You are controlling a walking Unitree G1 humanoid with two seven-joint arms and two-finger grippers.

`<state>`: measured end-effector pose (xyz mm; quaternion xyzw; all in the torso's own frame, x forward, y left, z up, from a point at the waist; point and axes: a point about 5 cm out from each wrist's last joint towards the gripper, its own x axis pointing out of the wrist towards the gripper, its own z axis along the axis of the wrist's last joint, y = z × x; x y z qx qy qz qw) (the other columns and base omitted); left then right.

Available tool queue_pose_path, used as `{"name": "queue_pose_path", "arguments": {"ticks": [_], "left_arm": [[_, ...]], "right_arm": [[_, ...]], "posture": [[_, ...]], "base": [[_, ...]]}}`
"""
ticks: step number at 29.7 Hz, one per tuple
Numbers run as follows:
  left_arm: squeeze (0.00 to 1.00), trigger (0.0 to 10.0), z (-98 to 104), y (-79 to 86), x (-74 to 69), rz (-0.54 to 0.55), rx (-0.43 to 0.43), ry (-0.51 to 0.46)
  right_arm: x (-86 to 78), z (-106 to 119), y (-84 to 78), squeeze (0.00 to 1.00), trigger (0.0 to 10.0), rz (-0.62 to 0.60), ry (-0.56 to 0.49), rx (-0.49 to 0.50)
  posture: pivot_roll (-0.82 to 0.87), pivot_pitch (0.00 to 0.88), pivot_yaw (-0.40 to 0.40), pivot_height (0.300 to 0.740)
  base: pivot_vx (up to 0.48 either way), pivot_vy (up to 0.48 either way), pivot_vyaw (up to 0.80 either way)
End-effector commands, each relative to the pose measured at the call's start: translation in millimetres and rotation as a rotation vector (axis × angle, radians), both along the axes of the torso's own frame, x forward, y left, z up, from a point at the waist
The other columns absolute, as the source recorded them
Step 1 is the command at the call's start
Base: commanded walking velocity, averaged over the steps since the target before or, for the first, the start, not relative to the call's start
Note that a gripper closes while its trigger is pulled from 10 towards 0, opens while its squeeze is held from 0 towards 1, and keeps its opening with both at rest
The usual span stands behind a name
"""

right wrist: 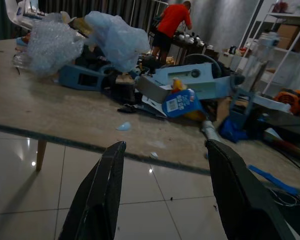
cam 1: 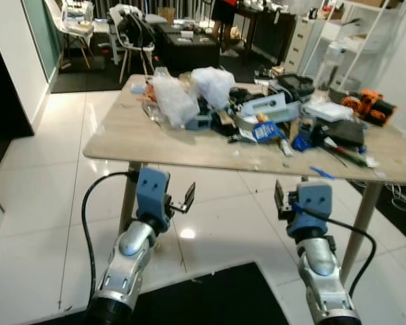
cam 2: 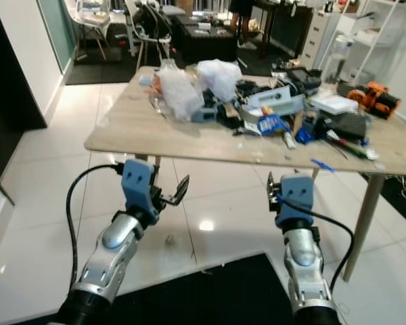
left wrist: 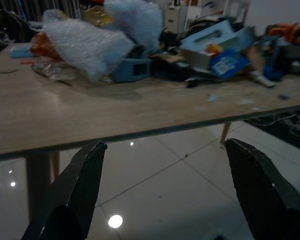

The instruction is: Picking trash to rubbish bin

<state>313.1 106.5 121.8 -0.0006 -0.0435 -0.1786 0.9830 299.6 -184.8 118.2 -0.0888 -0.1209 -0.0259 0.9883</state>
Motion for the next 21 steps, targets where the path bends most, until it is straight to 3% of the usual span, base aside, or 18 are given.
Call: {"name": "queue_pose_path", "arguments": {"ticks": [1,21], "left_arm": [[0.00,10.0,-1.8,-3.4,-1.0,-0.016,0.009,0.010],[0.00,10.0,-1.5,-4.1,-1.9,-0.015,0.008,0.013]], "right_arm": [[-0.4,0.4,-5.2,0.00,10.0,-0.016,0.006,-0.008],[0.0,1.4,-3.0,0.00,10.0,-0.008,0.003,-0.002]], "posture": [[-0.11,0.017,-0.040,0.740],[-0.10,0.022,-0.043,0.740]], "base": [[0.401,0.000,0.00],[0.394,0.000,0.00]]}}
